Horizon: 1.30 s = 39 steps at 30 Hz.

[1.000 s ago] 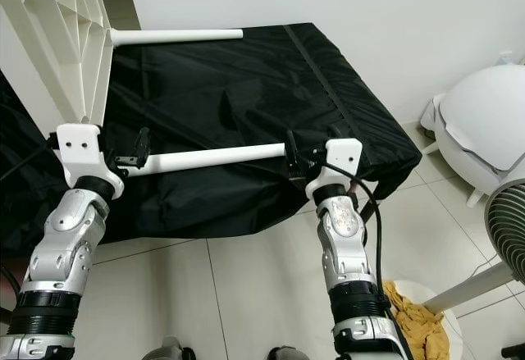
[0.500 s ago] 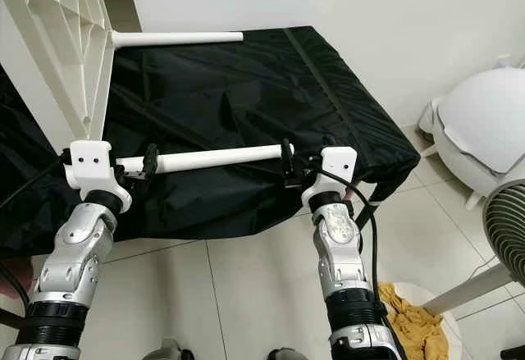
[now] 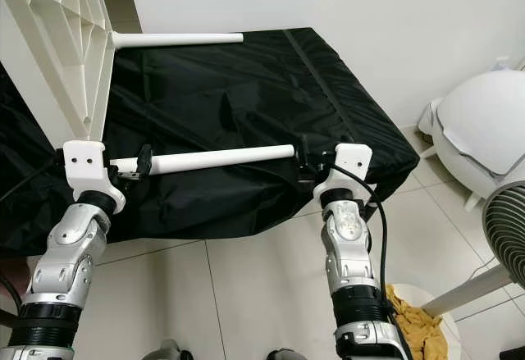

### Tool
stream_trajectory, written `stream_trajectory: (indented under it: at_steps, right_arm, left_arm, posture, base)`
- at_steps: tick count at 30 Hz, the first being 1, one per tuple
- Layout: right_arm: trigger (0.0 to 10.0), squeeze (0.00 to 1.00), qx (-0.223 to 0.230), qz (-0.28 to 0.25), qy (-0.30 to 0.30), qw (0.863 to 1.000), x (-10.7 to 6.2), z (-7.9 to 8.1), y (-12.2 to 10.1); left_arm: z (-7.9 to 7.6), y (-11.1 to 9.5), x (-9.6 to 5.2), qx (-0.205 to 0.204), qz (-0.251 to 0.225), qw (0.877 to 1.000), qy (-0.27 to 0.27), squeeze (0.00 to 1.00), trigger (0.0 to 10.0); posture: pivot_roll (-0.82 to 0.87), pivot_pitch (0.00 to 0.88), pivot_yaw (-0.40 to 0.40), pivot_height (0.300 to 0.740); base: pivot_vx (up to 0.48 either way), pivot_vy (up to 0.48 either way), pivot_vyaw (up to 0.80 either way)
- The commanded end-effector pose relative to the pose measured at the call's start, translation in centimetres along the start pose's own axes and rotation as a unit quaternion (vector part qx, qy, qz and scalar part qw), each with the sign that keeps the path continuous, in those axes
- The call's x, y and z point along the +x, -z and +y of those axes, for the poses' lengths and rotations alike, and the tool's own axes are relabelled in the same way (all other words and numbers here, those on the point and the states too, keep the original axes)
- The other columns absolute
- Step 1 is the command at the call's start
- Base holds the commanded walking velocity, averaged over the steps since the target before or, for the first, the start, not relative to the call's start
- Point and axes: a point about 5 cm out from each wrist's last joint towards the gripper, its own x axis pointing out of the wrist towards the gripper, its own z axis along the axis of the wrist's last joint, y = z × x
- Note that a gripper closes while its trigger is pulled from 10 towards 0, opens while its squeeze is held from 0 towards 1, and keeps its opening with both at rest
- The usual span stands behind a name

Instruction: Building children table

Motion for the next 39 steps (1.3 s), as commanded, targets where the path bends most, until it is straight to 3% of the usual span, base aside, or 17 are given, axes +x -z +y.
stream_trajectory:
  at_steps: [1, 6, 15, 39]
  right_arm:
    - [10.0, 0.00, -0.002, 0.008, 0.017, 1.000, 0.2, -0.3, 0.1]
    - [10.0, 0.00, -0.009, 0.016, 0.052, 0.999, 0.5, -0.8, -0.1]
    - [10.0, 0.00, -0.026, 0.002, 0.012, 1.000, 0.4, -0.5, -0.6]
    - [10.0, 0.00, -0.036, -0.013, 0.020, 0.999, 1.3, -1.6, -1.7]
  left_arm:
    - [-0.2, -0.4, 0.1, 0.004, -0.003, 1.000, 0.016, 0.00, 10.0]
    - [-0.5, -0.5, 0.2, 0.005, 0.000, 1.000, 0.024, 0.00, 10.0]
    - [-0.5, -0.9, 0.5, 0.003, -0.004, 1.000, 0.026, 0.00, 10.0]
    - [-0.8, -1.7, 1.3, -0.010, -0.015, 1.000, 0.024, 0.00, 10.0]
  posture:
    - [0.00, 0.032, 0.019, 0.740]
    - [0.00, 0.034, 0.021, 0.740]
    - [-0.02, 0.037, 0.018, 0.740]
    - [-0.01, 0.041, 0.011, 0.740]
  base:
    - [0.000, 0.000, 0.00]
    - [0.000, 0.000, 0.00]
    - [0.000, 0.000, 0.00]
    - [0.000, 0.000, 0.00]
